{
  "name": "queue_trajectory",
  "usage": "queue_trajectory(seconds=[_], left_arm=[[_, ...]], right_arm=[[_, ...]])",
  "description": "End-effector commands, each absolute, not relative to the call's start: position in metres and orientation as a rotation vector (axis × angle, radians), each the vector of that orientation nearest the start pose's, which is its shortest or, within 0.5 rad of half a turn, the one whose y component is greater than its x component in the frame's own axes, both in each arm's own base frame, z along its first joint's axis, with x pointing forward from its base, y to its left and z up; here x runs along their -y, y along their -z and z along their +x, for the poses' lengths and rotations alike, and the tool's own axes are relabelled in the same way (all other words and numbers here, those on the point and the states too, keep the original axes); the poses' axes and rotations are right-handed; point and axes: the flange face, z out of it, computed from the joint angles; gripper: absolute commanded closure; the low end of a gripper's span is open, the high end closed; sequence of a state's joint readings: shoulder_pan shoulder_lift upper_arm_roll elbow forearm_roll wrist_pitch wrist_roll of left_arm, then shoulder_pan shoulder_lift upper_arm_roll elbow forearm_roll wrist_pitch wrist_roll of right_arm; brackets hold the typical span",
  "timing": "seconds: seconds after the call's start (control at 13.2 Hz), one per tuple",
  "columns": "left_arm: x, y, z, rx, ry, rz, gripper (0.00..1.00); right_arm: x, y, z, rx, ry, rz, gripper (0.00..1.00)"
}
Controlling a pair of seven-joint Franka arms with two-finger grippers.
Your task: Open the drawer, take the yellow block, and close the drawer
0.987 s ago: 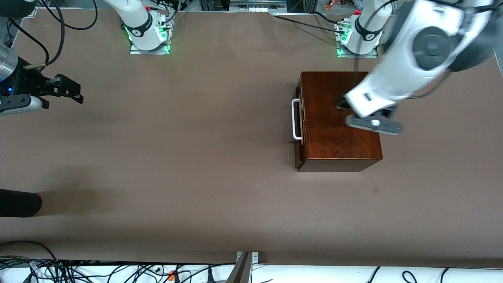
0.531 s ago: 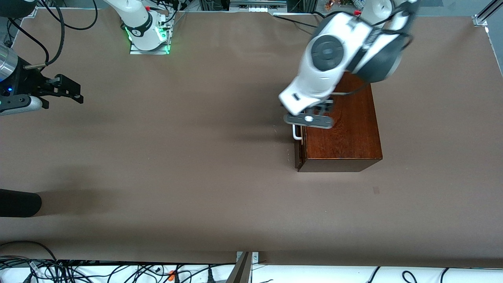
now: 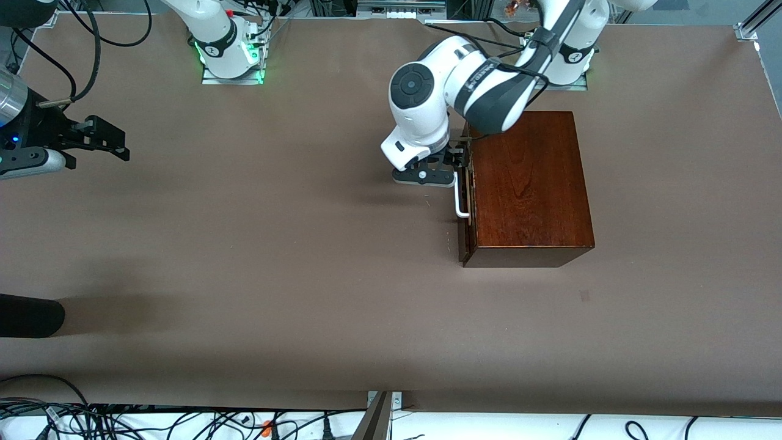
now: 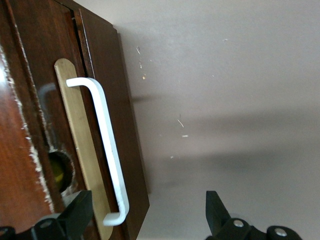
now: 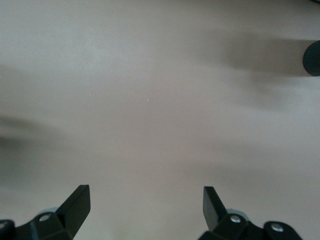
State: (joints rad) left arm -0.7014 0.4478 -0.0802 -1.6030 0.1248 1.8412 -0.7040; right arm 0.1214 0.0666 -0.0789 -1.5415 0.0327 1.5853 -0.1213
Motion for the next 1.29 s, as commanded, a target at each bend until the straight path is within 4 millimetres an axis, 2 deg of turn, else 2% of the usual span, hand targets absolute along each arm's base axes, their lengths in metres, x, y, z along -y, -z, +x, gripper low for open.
queue_trajectory(seconds=[0.0, 0.08, 0.23, 0.53, 0.91, 1.21], left_arm=[[0.454, -0.336, 0.466, -0.132, -0.024, -2.881, 0.00], [0.453, -0.324, 0.462, -0.130, -0.026, -2.856, 0.00], [0.451, -0.314, 0.462, -0.159, 0.024, -2.809, 0.00], [0.453, -0.285, 0.458, -0.104, 0.048, -2.829, 0.00], [0.452, -0.275, 0.459, -0.098, 0.040, -2.827, 0.00], [0.452, -0.286, 0.454, -0.135, 0.088, -2.733, 0.00]], right_arm=[[-0.028, -0.607, 0.576, 0.239, -0.027, -3.109, 0.00], [-0.029, -0.607, 0.576, 0.241, -0.032, -3.109, 0.00], [-0.029, -0.607, 0.576, 0.241, -0.032, -3.109, 0.00], [-0.029, -0.607, 0.576, 0.241, -0.034, -3.109, 0.00], [-0.028, -0.607, 0.576, 0.239, -0.030, -3.109, 0.00], [-0.029, -0.607, 0.575, 0.241, -0.037, -3.109, 0.00]])
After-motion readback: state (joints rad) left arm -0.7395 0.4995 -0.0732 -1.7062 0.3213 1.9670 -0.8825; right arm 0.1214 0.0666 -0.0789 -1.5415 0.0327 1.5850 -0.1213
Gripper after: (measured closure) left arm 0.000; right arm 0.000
